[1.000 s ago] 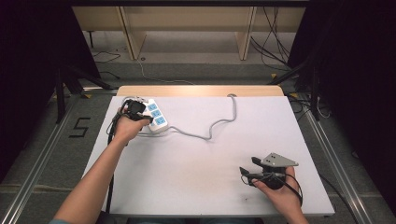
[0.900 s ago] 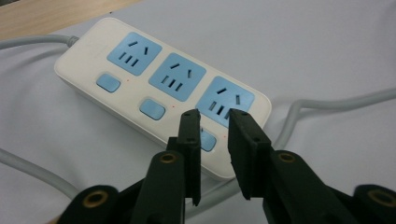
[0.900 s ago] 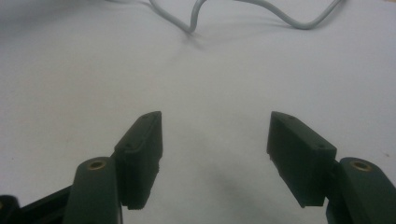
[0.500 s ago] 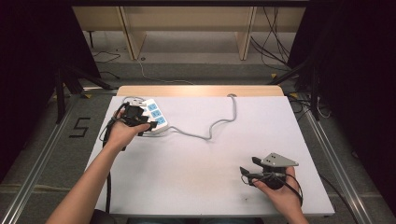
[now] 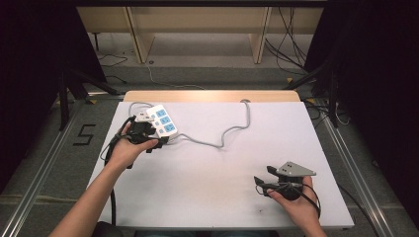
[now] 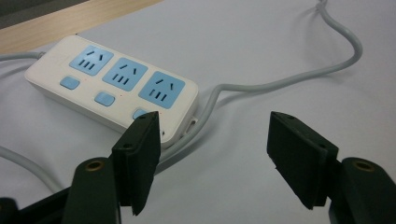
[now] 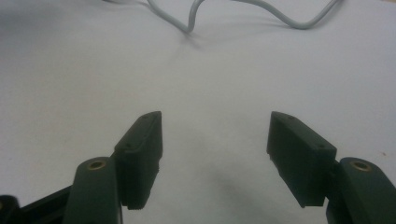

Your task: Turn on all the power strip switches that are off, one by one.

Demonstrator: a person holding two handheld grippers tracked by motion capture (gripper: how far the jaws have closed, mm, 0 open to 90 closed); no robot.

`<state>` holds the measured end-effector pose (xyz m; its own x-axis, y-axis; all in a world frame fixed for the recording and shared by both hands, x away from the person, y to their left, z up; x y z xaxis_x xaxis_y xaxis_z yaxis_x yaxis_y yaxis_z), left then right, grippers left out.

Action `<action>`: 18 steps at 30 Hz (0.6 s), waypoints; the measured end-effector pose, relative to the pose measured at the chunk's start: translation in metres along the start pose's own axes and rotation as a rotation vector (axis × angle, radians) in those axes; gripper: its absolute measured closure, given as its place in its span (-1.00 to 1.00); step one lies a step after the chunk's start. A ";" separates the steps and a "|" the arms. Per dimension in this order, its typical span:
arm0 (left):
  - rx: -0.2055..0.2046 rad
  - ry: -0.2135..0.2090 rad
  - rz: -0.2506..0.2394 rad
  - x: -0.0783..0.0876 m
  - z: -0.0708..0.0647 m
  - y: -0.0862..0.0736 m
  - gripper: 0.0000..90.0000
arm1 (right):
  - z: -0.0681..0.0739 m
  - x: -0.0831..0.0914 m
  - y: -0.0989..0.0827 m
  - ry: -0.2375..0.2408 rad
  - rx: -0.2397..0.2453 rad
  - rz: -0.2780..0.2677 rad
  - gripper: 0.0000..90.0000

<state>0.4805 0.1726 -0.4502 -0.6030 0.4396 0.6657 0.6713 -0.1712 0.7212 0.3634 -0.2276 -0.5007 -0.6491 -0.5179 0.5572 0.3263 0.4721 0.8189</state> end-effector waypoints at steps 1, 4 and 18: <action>-0.002 -0.003 -0.004 0.001 -0.001 -0.001 -0.24 | 0.000 0.000 0.000 0.001 0.002 0.000 -0.18; -0.010 -0.019 -0.009 0.002 -0.006 -0.006 -0.26 | 0.000 0.000 0.000 0.001 0.001 0.000 -0.18; -0.081 -0.057 -0.025 0.012 -0.021 -0.029 -0.36 | 0.000 0.000 0.000 0.001 0.003 0.000 -0.18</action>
<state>0.4448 0.1640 -0.4587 -0.5924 0.4937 0.6366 0.6178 -0.2288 0.7523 0.3632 -0.2275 -0.5007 -0.6479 -0.5188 0.5578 0.3246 0.4744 0.8183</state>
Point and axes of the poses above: each handheld gripper's, and its own axes: x roughly backward along the jaws, y roughly out of its top, z roughly to its left, the point moved 5 cm from there along -x, roughly forward along the jaws, and after that the axes turned 12 degrees about x, right-handed, at the moved point
